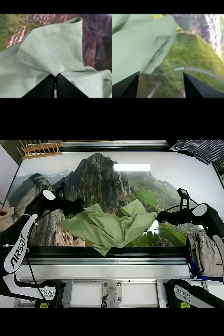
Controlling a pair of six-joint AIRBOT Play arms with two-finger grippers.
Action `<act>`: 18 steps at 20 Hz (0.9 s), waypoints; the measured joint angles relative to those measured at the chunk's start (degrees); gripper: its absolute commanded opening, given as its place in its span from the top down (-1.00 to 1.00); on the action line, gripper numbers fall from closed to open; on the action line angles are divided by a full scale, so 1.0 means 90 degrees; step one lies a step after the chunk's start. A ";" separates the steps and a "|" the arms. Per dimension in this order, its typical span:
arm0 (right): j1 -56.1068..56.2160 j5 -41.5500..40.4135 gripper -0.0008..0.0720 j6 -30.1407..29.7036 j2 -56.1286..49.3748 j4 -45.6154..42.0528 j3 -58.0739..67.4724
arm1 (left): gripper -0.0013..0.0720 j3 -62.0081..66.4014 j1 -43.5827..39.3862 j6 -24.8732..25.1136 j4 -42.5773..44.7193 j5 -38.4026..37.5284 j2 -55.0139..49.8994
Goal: Fold the clothes and pants, and hang the long-sleeved shirts on hangers.
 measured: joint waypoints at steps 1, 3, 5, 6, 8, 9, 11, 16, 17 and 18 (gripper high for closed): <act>0.0000 -0.0223 -0.61 0.0002 -0.0233 0.0051 0.0002 | 0.95 0.0000 0.0012 0.0024 0.0000 0.0017 0.0044; 0.0005 -0.0597 -0.59 0.0010 -0.0663 0.0233 0.0024 | 0.95 0.0000 0.0022 0.0068 0.0007 0.0022 0.0092; 0.0032 -0.0838 -0.10 -0.0107 -0.1010 0.0495 0.0053 | 0.95 0.0000 0.0029 0.0092 0.0007 0.0022 0.0119; 0.0061 -0.0920 -0.05 -0.0204 -0.1151 0.0639 0.0066 | 0.95 0.0000 0.0032 0.0104 0.0007 0.0027 0.0126; 0.0151 -0.1066 -0.04 -0.0389 -0.1358 0.0923 0.0083 | 0.95 0.0000 0.0032 0.0109 0.0005 0.0036 0.0134; 0.0214 -0.1124 -0.04 -0.0464 -0.1428 0.1042 0.0087 | 0.95 0.0000 0.0032 0.0119 0.0005 0.0034 0.0138; 0.0359 -0.1277 0.74 -0.0568 -0.1520 0.1224 0.0102 | 0.95 0.0000 0.0032 0.0124 0.0005 0.0032 0.0141; 0.0559 -0.1421 0.95 -0.0695 -0.1498 0.1311 0.0177 | 0.95 0.0000 0.0046 0.0124 0.0002 -0.0039 0.0308; 0.0566 -0.1389 0.94 -0.0709 -0.1355 0.1178 0.0267 | 0.95 0.0012 0.0070 0.0124 0.0002 -0.0032 0.0464; 0.0566 -0.1299 0.95 -0.0712 -0.1141 0.0940 0.0415 | 0.95 0.0080 0.0119 0.0126 0.0002 -0.0019 0.0697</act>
